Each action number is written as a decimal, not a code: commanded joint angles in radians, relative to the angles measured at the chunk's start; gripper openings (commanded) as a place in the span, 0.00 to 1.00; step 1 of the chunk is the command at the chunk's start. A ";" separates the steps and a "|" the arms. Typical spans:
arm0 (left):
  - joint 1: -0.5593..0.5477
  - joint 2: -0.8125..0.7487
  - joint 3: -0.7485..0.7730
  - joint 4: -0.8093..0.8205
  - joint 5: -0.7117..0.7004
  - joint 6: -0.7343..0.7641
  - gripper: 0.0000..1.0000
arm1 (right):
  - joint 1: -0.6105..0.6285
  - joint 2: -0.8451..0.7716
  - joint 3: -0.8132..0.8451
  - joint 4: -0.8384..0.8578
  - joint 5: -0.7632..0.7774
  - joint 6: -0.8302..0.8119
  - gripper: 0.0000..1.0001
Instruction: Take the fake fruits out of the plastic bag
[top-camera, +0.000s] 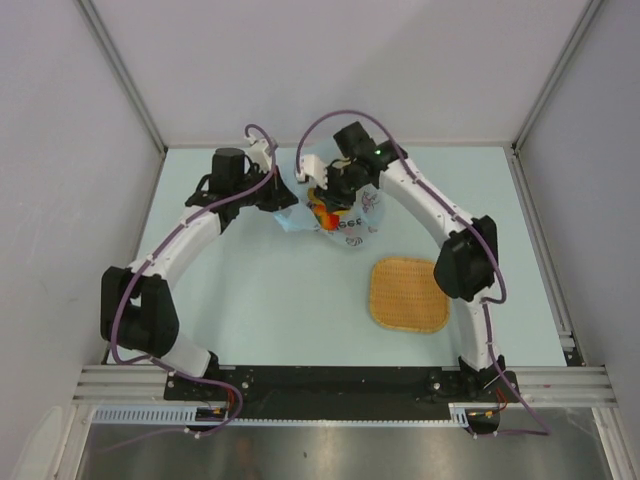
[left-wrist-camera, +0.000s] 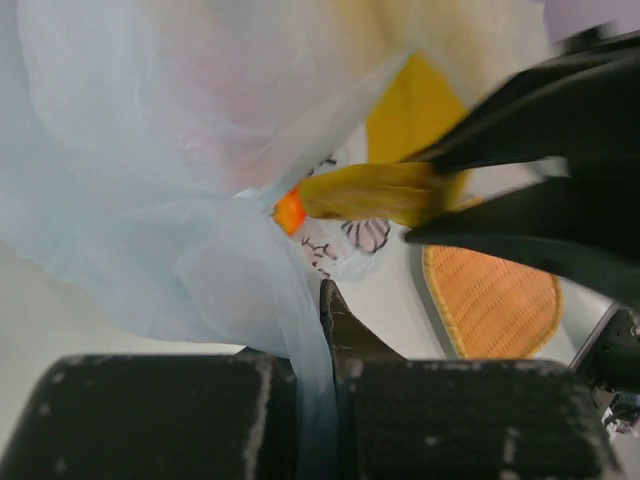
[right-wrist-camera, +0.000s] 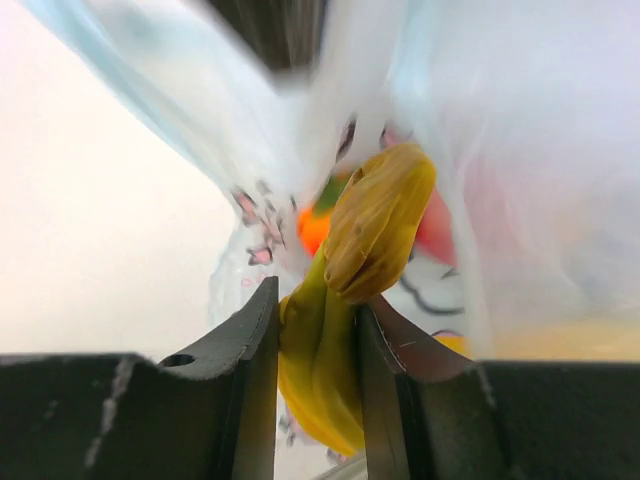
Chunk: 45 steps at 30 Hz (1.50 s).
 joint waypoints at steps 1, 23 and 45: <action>0.005 0.012 0.074 0.076 0.027 -0.018 0.01 | -0.015 -0.086 0.203 -0.127 -0.227 0.249 0.07; 0.002 0.083 0.100 0.077 0.036 -0.021 0.02 | -0.247 -0.245 0.352 0.055 -0.665 1.016 0.01; -0.009 0.060 0.098 0.004 -0.038 0.138 0.04 | -0.375 -0.837 -0.778 -0.215 -0.105 0.380 0.00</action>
